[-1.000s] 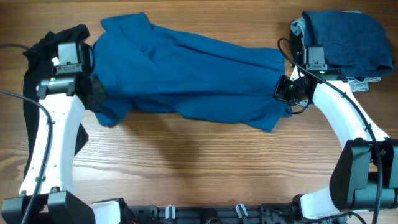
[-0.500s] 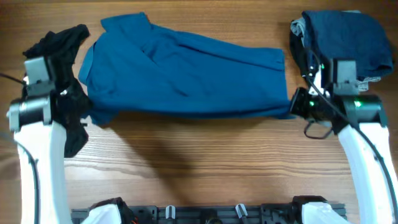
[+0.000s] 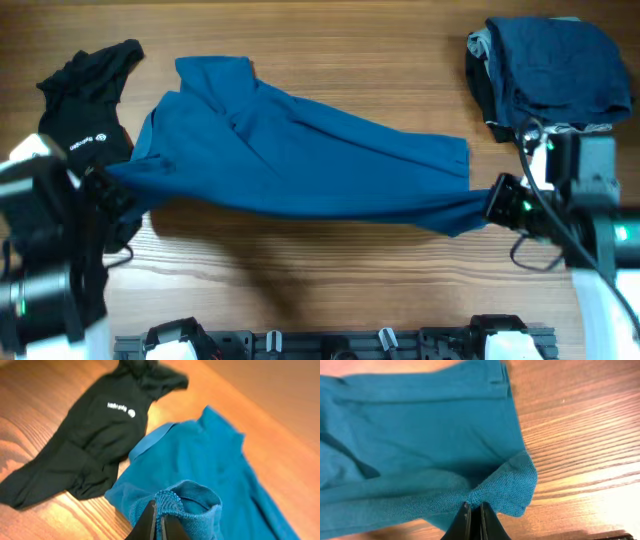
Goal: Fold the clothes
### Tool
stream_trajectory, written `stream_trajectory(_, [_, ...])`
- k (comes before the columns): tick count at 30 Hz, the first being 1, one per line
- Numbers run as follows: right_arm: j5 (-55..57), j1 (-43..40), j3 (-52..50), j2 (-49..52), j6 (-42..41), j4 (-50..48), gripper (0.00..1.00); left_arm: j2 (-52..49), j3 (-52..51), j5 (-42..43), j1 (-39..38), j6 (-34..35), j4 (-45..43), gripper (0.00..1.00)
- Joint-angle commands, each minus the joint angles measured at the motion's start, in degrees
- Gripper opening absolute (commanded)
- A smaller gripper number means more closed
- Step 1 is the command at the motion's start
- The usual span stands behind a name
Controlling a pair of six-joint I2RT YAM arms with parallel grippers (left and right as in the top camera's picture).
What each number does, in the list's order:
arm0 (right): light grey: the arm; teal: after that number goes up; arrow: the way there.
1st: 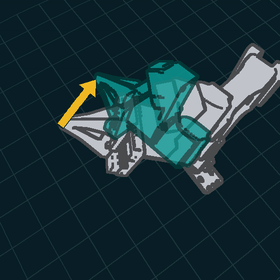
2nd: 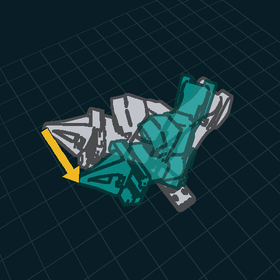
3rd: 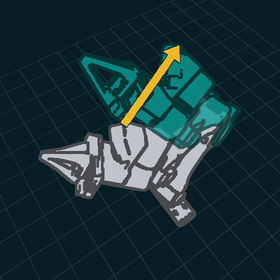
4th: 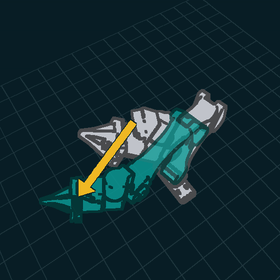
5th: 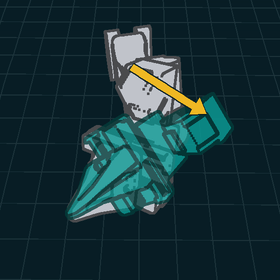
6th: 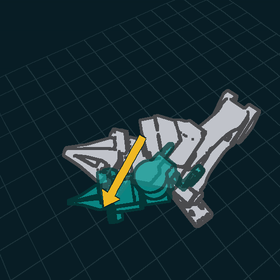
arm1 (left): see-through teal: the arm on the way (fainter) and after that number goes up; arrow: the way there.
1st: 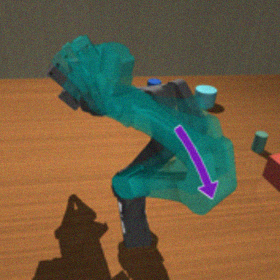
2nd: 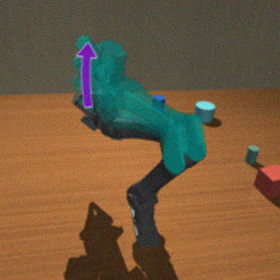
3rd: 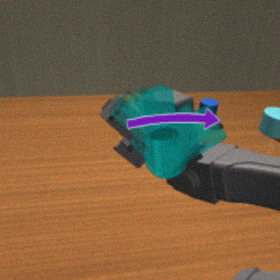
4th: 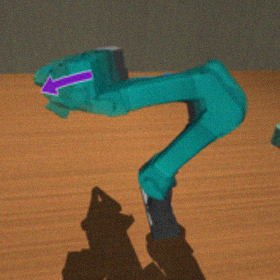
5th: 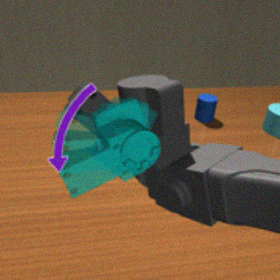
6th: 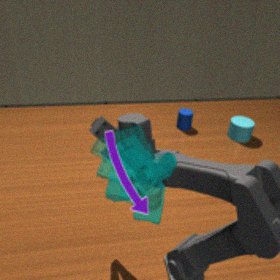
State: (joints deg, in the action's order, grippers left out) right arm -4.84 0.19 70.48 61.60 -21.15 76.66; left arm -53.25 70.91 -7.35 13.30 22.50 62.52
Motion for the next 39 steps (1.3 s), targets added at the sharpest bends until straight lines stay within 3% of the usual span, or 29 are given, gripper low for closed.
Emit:
stream_trajectory(1, [1.49, -0.39, 0.46, 9.22, 0.20, -1.11, 0.04, -10.73, 0.35, 0.09, 0.31, -1.27, -0.83, 0.04])
stream_trajectory(9, [-1.64, -0.44, -11.02, 28.70, 0.07, -16.63, 0.04, -36.74, 0.35, 0.09, 0.31, -1.55, -13.03, 0.04])
stream_trajectory(18, [-2.67, -6.40, -16.20, 32.11, 0.22, -25.31, 0.05, -42.47, 0.35, 0.26, -2.84, -6.16, -23.37, 0.04])
stream_trajectory(19, [-2.69, -6.62, -16.17, 32.11, 0.90, -25.97, 0.15, -42.49, 0.35, 0.26, -4.02, -7.04, -24.13, 0.17])
stream_trajectory(21, [-3.08, -6.62, -15.23, 32.06, 2.43, -25.70, 0.37, -42.49, 0.35, 0.00, -6.05, -9.73, -25.77, 0.67])
stream_trajectory(24, [-3.06, -6.64, -8.48, 31.67, 3.19, -21.70, 0.47, -42.42, 0.37, -0.63, -7.08, -10.38, -25.68, 0.88])
stream_trajectory(27, [-4.11, -6.64, 0.15, 31.52, 5.79, -20.72, 0.66, -42.38, 0.81, -0.33, -7.15, -10.40, -29.38, 0.95])
stream_trajectory(29, [-6.25, -6.62, 2.95, 31.52, 7.69, -22.95, 0.69, -42.47, 0.81, 5.60, -7.19, -14.86, -36.02, 0.95])
stream_trajectory(32, [-6.43, -6.62, 3.08, 31.58, 9.29, -23.78, 0.72, -44.15, 2.10, 6.71, -7.61, -19.06, -42.47, 0.94])
stream_trajectory(34, [-6.88, -6.36, 3.08, 31.58, 10.69, -23.06, 0.73, -49.37, 8.90, 6.56, -8.70, -23.89, -41.16, 0.95])
stream_trajectory(39, [-7.23, -6.36, 3.06, 31.58, 10.95, -20.92, 0.73, -67.12, 33.46, 4.09, -11.74, -26.71, -31.10, 0.96])
